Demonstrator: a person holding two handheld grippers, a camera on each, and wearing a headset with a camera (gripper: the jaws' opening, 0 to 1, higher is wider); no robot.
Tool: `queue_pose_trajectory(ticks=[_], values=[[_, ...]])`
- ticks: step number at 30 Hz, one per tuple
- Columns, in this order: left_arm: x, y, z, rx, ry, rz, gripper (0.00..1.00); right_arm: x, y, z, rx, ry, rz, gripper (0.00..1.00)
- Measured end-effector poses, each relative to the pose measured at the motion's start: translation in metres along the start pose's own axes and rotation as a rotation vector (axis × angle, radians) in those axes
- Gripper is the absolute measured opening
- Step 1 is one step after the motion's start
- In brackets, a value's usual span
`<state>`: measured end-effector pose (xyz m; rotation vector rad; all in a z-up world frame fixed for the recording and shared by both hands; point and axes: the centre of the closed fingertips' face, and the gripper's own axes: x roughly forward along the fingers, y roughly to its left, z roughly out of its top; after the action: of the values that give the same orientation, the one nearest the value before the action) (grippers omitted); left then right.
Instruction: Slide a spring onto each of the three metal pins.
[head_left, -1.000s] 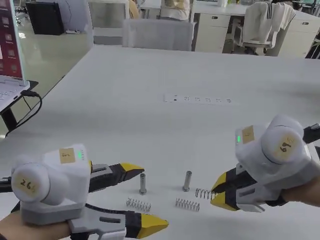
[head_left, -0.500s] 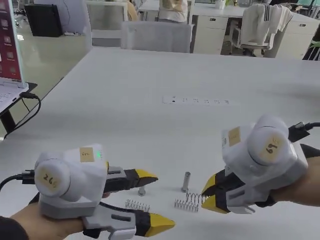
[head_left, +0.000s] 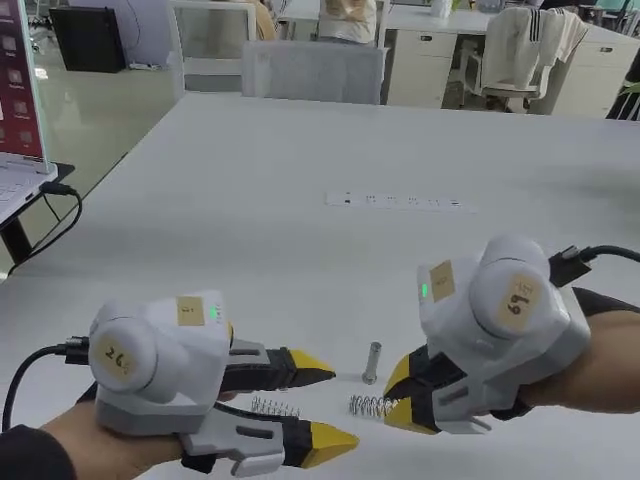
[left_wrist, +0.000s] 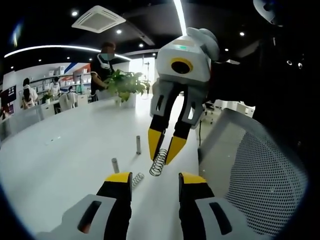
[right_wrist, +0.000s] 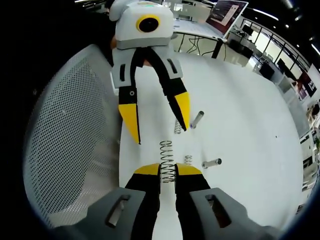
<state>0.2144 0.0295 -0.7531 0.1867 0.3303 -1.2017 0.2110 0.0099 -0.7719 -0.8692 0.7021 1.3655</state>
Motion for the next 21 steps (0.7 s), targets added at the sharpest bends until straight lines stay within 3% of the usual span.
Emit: queue_pose_trajectory(ticks=[21], values=[[0.004,-0.006,-0.001,0.023,0.003,-0.041,0.10,0.003,0.006,0.012,-0.046,-0.020,0.016,0.08]])
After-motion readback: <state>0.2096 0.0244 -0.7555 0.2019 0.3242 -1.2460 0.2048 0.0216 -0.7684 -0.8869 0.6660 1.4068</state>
